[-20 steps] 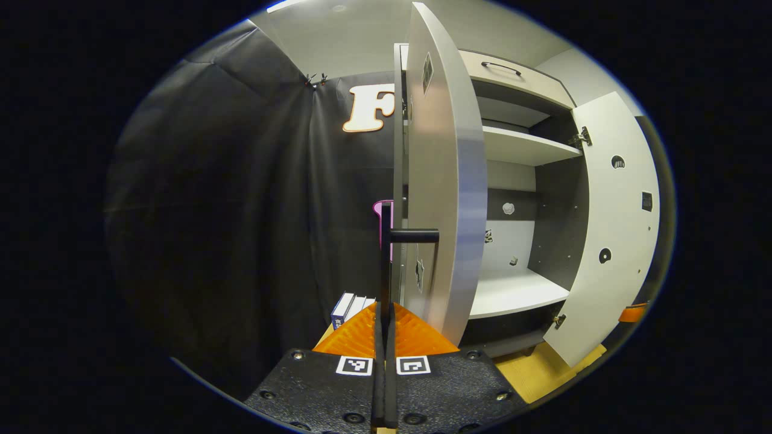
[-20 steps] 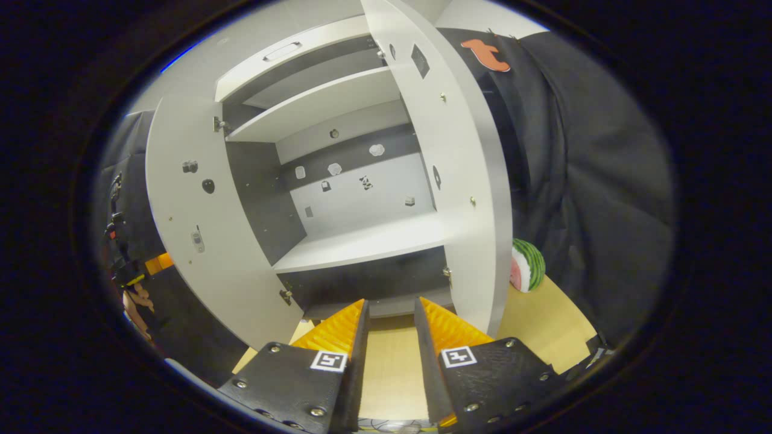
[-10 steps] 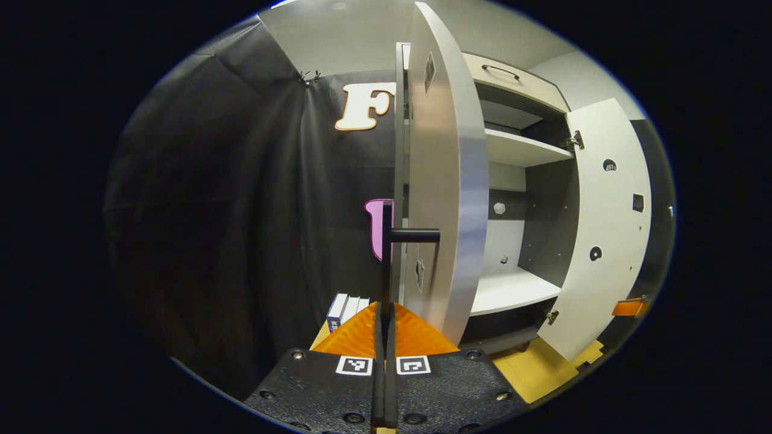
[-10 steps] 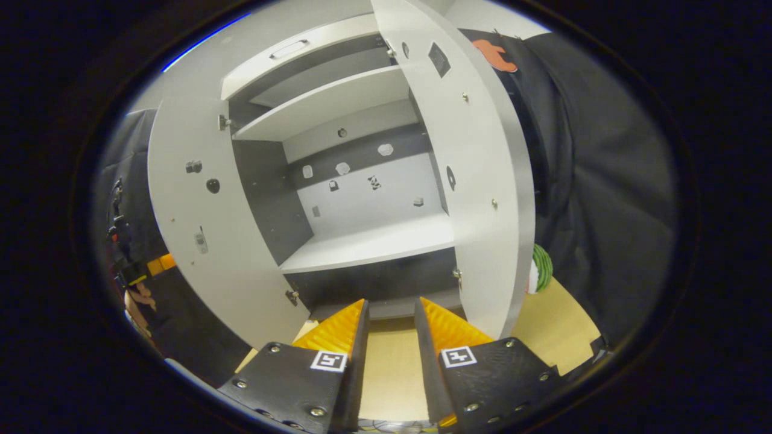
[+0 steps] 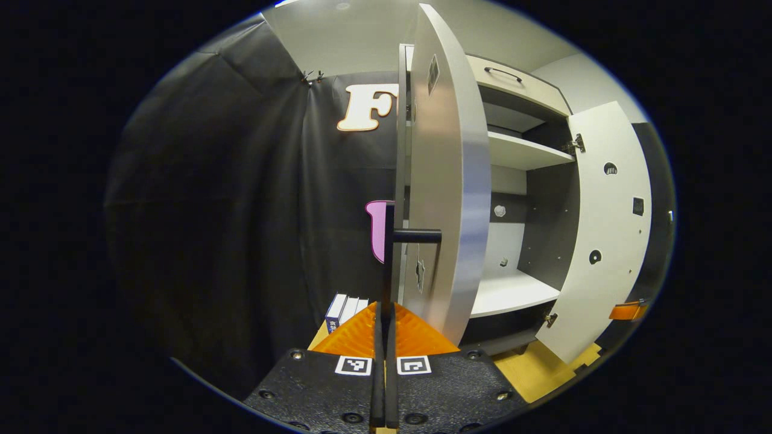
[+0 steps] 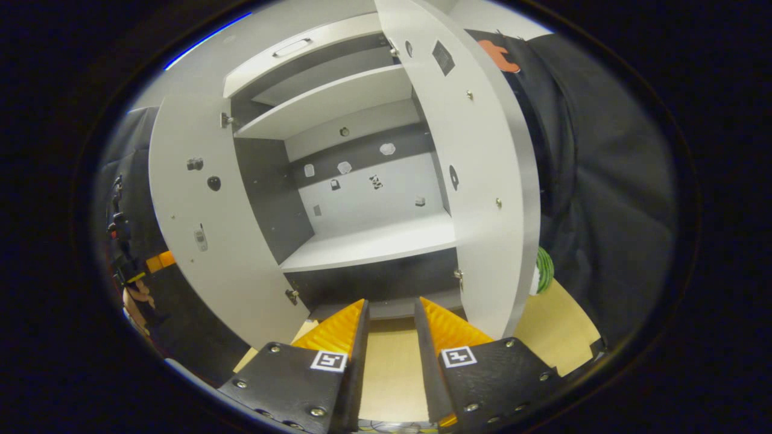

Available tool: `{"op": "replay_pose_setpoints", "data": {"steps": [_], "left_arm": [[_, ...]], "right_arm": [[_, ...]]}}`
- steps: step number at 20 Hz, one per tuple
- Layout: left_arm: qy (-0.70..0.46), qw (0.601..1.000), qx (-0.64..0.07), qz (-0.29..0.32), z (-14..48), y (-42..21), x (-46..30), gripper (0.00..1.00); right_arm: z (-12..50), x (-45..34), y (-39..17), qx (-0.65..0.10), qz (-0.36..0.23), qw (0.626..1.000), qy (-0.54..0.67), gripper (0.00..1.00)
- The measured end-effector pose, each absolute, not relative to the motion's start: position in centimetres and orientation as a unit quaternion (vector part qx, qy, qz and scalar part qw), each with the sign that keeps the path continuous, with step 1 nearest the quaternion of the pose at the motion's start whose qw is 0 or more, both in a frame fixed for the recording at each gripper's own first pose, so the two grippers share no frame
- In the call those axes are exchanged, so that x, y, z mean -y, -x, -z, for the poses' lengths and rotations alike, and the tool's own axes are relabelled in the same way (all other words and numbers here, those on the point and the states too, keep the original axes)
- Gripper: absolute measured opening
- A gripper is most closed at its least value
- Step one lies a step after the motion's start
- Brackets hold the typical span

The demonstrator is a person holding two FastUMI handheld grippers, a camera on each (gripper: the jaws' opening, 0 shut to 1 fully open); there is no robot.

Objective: Open the right door of the double-door shoe cabinet with the right hand, and open the left door with the left hand.

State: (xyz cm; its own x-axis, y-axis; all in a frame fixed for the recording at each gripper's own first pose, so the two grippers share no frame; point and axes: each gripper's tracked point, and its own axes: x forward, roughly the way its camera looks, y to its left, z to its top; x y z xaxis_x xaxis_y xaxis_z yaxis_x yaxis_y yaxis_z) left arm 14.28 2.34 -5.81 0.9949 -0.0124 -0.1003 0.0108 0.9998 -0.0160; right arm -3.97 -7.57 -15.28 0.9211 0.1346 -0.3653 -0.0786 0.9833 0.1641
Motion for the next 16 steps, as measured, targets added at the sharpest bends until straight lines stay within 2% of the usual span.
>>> {"op": "replay_pose_setpoints", "data": {"steps": [1, 2, 3, 5, 8, 9, 10, 11, 12, 14, 15, 16], "left_arm": [[0.011, 0.999, -0.048, 0.005, 5.7, -14.1, -2.2, 0.02], [0.012, 0.999, -0.047, 0.003, 5.6, -14.1, -2.3, 0.04], [0.011, 0.999, -0.047, 0.001, 5.7, -14.3, -2.3, 0.05], [0.002, 0.999, -0.047, -0.009, 5.7, -14.1, -2.7, 0.1], [0.003, 0.998, -0.051, -0.03, 5.7, -13.6, -3.5, 0.28], [0.012, 0.998, -0.053, -0.036, 5.7, -13.5, -3.4, 0.29], [0.02, 0.998, -0.052, -0.038, 5.8, -13.4, -3.2, 0.39], [0.023, 0.998, -0.052, -0.041, 5.6, -13.1, -3.1, 0.45], [0.021, 0.997, -0.053, -0.043, 5.6, -13.0, -3.2, 0.52], [0.008, 0.997, -0.055, -0.05, 5.4, -12.5, -3.5, 0.54], [0.001, 0.997, -0.056, -0.053, 5.3, -12.3, -3.5, 0.61], [-0.006, 0.997, -0.055, -0.054, 5.0, -12.1, -3.6, 0.67]], "right_arm": [[15.3, 7.7, 3.9, -0.192, -0.053, 0.977, -0.073, 0.42], [15.4, 7.9, 3.8, -0.193, -0.051, 0.977, -0.073, 0.47], [15.4, 8.1, 3.8, -0.193, -0.05, 0.977, -0.073, 0.42], [15.6, 8.3, 3.6, -0.195, -0.049, 0.977, -0.073, 0.42], [15.7, 8.2, 3.3, -0.194, -0.053, 0.977, -0.071, 0.42], [15.8, 8.0, 3.1, -0.194, -0.055, 0.977, -0.069, 0.42], [15.9, 7.8, 3.0, -0.194, -0.058, 0.977, -0.066, 0.42], [15.9, 7.6, 2.9, -0.194, -0.062, 0.977, -0.063, 0.51], [15.9, 7.3, 2.7, -0.194, -0.066, 0.977, -0.06, 0.42], [15.9, 6.5, 2.5, -0.195, -0.076, 0.976, -0.055, 0.42], [15.8, 6.2, 2.4, -0.194, -0.081, 0.976, -0.051, 0.42], [15.6, 5.8, 2.2, -0.192, -0.086, 0.977, -0.046, 0.51]]}}
